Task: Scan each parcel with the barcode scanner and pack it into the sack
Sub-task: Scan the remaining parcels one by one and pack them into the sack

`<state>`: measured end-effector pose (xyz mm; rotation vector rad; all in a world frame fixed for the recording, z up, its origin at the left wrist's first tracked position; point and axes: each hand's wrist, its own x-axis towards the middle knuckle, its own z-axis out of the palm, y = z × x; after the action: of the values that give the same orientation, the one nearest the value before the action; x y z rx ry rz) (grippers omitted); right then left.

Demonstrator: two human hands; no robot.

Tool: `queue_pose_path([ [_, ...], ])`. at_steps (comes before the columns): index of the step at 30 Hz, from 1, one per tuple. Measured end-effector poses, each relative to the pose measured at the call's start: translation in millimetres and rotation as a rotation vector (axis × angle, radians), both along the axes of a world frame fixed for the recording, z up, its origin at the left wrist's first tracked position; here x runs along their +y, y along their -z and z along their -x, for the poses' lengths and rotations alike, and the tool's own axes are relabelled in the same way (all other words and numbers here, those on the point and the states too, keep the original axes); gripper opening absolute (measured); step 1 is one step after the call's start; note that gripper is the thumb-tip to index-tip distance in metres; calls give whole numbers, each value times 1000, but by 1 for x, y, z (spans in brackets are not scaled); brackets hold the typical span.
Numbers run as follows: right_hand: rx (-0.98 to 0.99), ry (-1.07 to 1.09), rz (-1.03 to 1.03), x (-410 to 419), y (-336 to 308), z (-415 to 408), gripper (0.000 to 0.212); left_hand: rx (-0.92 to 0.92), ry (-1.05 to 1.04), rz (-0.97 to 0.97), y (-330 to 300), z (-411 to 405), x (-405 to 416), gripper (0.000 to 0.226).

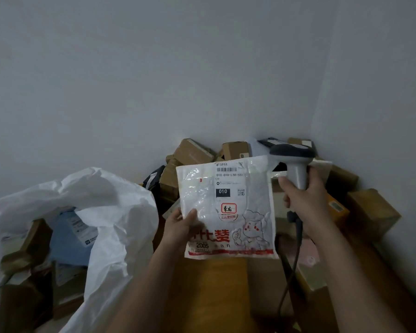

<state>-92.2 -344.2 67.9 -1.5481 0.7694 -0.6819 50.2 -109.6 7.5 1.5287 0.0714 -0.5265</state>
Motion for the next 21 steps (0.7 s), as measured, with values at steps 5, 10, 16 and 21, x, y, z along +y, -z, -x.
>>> queue_pose_path([
  [5, 8, -102, -82, 19, -21, 5, 21, -31, -137, -73, 5, 5, 2, 32],
  [10, -3, -270, -139, 45, -48, 15, 31, -6, -220, -79, 9, 9, 4, 39],
  [16, 48, -325, -58, 66, -70, 25, 31, 58, -258, -82, 11, 12, 6, 38],
  [21, 57, -340, -8, 72, -83, 31, 28, 79, -274, -79, 13, 13, 6, 39],
])
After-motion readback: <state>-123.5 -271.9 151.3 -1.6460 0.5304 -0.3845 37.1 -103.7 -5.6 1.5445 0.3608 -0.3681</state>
